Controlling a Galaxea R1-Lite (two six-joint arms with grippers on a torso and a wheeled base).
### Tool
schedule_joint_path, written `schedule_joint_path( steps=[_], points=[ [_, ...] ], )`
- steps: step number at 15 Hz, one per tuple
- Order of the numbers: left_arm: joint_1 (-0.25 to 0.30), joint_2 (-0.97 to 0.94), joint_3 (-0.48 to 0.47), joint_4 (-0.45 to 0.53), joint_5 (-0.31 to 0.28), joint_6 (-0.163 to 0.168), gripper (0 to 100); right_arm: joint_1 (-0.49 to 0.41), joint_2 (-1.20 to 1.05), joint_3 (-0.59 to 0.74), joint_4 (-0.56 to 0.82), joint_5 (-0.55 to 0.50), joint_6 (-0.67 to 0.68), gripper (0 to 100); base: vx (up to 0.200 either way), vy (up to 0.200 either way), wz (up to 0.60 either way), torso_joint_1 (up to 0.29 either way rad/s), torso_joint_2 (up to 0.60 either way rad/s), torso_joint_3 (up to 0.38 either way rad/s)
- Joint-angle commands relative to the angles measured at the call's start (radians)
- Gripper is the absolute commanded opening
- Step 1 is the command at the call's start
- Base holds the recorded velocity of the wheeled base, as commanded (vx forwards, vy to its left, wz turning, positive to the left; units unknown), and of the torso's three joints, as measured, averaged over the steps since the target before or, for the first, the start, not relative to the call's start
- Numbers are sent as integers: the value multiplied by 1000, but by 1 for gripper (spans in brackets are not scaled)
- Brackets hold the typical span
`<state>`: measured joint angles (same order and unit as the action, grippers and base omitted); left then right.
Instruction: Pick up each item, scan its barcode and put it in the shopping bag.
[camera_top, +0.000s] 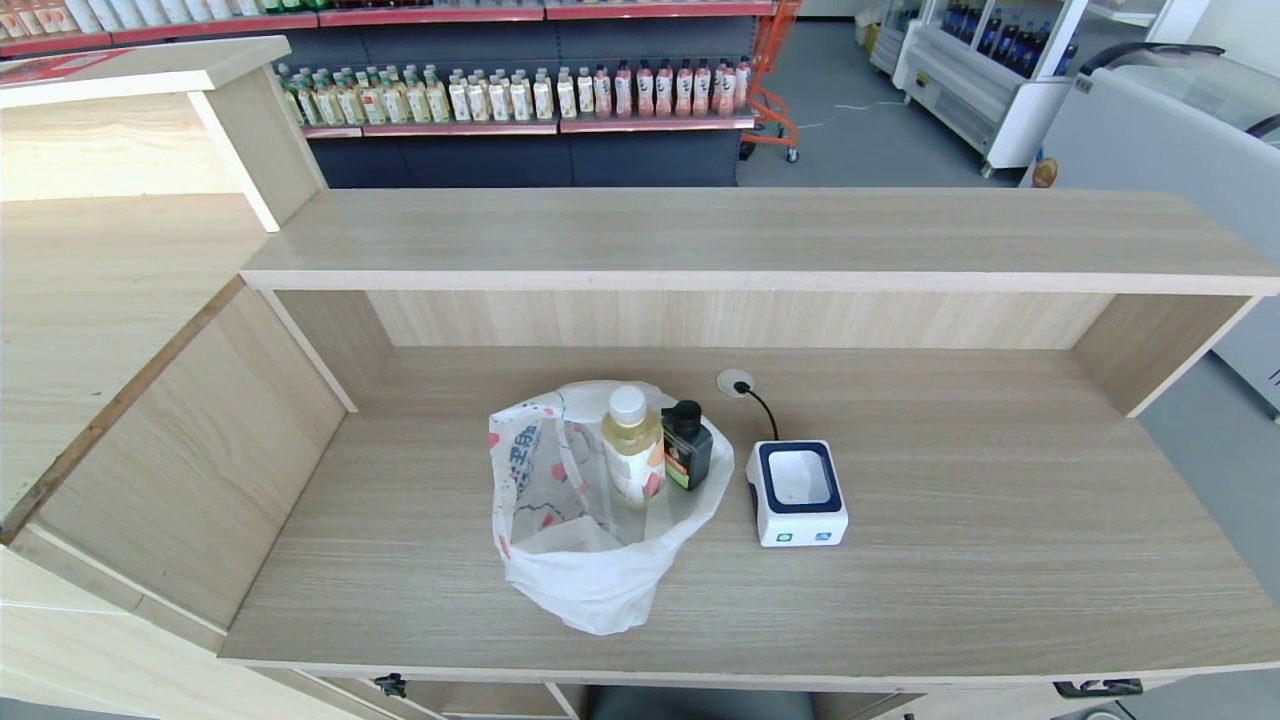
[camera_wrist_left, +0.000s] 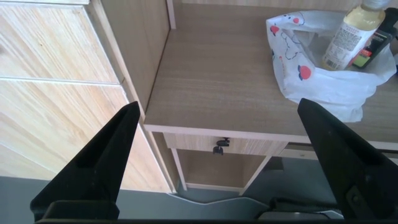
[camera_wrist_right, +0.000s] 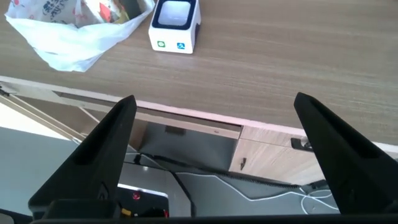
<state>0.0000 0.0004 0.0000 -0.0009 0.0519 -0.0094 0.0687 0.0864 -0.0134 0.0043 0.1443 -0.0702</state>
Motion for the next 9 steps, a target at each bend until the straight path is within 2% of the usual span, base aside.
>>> schedule_joint_path(
  steps=[1,3,9],
  points=[
    [0,0,0,-1,0,2,100,0,7,0,0,0,0,100,0,-200,0,2,7,2],
    [0,0,0,-1,0,3,100,0,7,0,0,0,0,100,0,-200,0,5,2,0],
    [0,0,0,-1,0,3,100,0,7,1,0,8,0,100,0,0,0,0,0,0]
  ],
)
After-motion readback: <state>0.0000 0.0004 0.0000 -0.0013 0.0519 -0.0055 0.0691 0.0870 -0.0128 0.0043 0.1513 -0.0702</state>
